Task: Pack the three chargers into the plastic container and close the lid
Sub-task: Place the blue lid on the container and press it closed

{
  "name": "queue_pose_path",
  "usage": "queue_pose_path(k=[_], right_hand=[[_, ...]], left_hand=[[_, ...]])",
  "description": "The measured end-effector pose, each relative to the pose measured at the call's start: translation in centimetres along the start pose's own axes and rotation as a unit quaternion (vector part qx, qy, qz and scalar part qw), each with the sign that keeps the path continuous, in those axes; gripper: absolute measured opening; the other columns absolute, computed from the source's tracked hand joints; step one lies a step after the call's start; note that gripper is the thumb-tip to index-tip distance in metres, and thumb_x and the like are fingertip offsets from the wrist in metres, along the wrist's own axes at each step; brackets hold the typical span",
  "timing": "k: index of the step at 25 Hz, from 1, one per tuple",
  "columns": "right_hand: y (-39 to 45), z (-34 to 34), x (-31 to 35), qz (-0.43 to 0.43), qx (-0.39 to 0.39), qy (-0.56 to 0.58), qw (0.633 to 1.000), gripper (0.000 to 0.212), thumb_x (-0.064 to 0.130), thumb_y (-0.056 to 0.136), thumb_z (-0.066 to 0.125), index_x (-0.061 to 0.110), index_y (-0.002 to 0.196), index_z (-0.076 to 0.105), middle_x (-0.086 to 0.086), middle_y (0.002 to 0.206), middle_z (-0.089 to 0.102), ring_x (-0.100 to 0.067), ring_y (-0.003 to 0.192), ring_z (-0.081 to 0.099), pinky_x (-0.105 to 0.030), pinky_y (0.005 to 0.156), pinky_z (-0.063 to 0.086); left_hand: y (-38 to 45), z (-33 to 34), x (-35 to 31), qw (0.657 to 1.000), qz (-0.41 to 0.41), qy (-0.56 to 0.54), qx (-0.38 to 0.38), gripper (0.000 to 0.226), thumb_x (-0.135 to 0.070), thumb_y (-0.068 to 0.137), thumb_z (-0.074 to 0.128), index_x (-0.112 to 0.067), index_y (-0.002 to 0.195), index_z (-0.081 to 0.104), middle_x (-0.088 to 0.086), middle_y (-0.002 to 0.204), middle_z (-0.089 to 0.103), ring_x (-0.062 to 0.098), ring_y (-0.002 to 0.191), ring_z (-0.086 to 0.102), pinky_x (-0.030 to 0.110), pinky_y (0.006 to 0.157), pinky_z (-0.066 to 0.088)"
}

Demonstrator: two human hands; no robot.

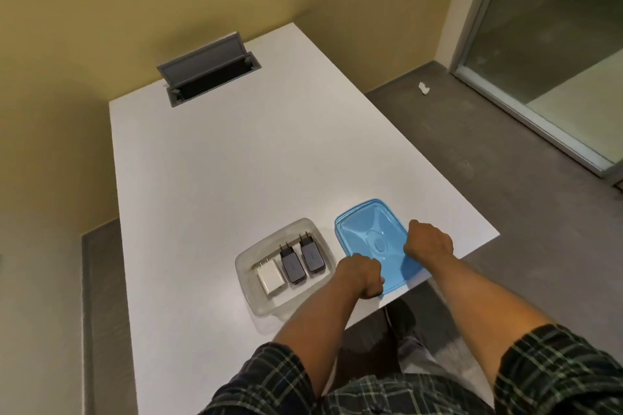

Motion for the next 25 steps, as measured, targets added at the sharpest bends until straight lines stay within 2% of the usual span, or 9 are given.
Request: queue_pose_path(k=[6, 9, 12, 15, 17, 19, 21, 23, 25], right_hand=[[0.6, 1.2, -1.3, 0.015, 0.009, 0.128, 0.992, 0.024, 0.017, 0.087, 0.058, 0.009, 0.109, 0.055, -0.012, 0.110, 0.064, -0.026, 0.089, 0.058, -0.032, 0.073, 0.046], [0.9, 0.0, -1.4, -0.001, -0.020, 0.215, 0.976, 0.019, 0.011, 0.087, 0.057, 0.008, 0.105, 0.063, -0.015, 0.112, 0.066, -0.029, 0.094, 0.060, -0.032, 0.076, 0.046], [0.4, -3.4, -0.2, -0.053, -0.103, 0.279, 0.953, 0.023, 0.010, 0.086, 0.059, 0.019, 0.106, 0.069, -0.007, 0.113, 0.067, -0.028, 0.099, 0.064, -0.035, 0.084, 0.052], [-0.5, -7.3, 2.5, -0.114, -0.195, 0.286, 0.931, 0.021, 0.009, 0.088, 0.064, 0.019, 0.106, 0.067, -0.001, 0.110, 0.065, -0.024, 0.095, 0.065, -0.031, 0.078, 0.050], [-1.5, -9.8, 5.0, -0.175, -0.259, 0.260, 0.914, 0.022, 0.007, 0.087, 0.067, 0.018, 0.105, 0.065, 0.002, 0.105, 0.065, -0.020, 0.090, 0.064, -0.031, 0.071, 0.053], [-2.7, -11.1, 8.0, -0.261, -0.310, 0.203, 0.891, 0.021, 0.008, 0.085, 0.066, 0.019, 0.103, 0.066, 0.002, 0.099, 0.065, -0.020, 0.085, 0.063, -0.035, 0.065, 0.055], [-4.0, -11.4, 10.9, -0.345, -0.346, 0.133, 0.862, 0.024, 0.007, 0.081, 0.067, 0.018, 0.101, 0.068, 0.000, 0.095, 0.066, -0.024, 0.079, 0.062, -0.036, 0.058, 0.053], [-5.5, -11.1, 13.8, -0.413, -0.380, 0.061, 0.825, 0.030, 0.003, 0.074, 0.069, 0.018, 0.101, 0.070, -0.001, 0.091, 0.066, -0.026, 0.072, 0.059, -0.034, 0.053, 0.047], [-7.0, -10.2, 16.6, -0.471, -0.408, 0.002, 0.782, 0.035, -0.001, 0.072, 0.069, 0.018, 0.101, 0.070, 0.000, 0.090, 0.066, -0.026, 0.068, 0.055, -0.033, 0.052, 0.042]], left_hand=[[0.6, 1.0, -0.1, 0.999, -0.009, -0.051, 0.007, 0.054, -0.040, 0.099, 0.044, -0.005, 0.140, 0.041, 0.024, 0.139, 0.048, 0.040, 0.129, 0.046, 0.051, 0.106, 0.041], [1.0, -0.1, 0.2, 0.994, -0.017, -0.111, 0.002, 0.066, -0.046, 0.099, 0.043, -0.005, 0.149, 0.030, 0.024, 0.144, 0.046, 0.041, 0.130, 0.047, 0.051, 0.107, 0.042], [0.4, -3.8, 0.7, 0.990, 0.003, -0.121, -0.075, 0.074, -0.043, 0.097, 0.050, -0.005, 0.154, 0.022, 0.019, 0.155, 0.036, 0.039, 0.138, 0.042, 0.050, 0.112, 0.039], [-0.5, -7.6, 3.7, 0.962, -0.011, -0.207, -0.176, 0.078, -0.046, 0.097, 0.049, -0.010, 0.157, 0.016, 0.013, 0.161, 0.032, 0.034, 0.143, 0.038, 0.048, 0.116, 0.036], [-1.9, -9.7, 7.1, 0.906, -0.046, -0.344, -0.241, 0.082, -0.061, 0.095, 0.039, -0.016, 0.159, 0.012, 0.007, 0.160, 0.035, 0.029, 0.144, 0.039, 0.047, 0.118, 0.035], [-3.8, -10.9, 11.0, 0.826, -0.105, -0.472, -0.290, 0.081, -0.066, 0.096, 0.032, -0.016, 0.158, 0.015, 0.007, 0.156, 0.042, 0.028, 0.138, 0.048, 0.040, 0.116, 0.037], [-5.7, -10.9, 15.2, 0.706, -0.175, -0.615, -0.304, 0.078, -0.069, 0.096, 0.027, -0.013, 0.150, 0.033, 0.013, 0.141, 0.055, 0.029, 0.111, 0.065, 0.039, 0.097, 0.050], [-7.6, -10.2, 18.6, 0.574, -0.189, -0.737, -0.304, 0.072, -0.069, 0.097, 0.028, -0.009, 0.129, 0.051, 0.018, 0.119, 0.064, 0.028, 0.086, 0.071, 0.037, 0.076, 0.057], [-9.9, -8.7, 21.8, 0.480, -0.215, -0.788, -0.321, 0.050, -0.055, 0.101, 0.040, -0.007, 0.105, 0.056, 0.021, 0.099, 0.067, 0.027, 0.073, 0.069, 0.036, 0.067, 0.058]])
Point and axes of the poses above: each hand's wrist, its own y-axis towards the middle knuckle, its own z-axis out of the palm, x = y × z, the point moved 8 cm from there along y, towards the middle knuckle
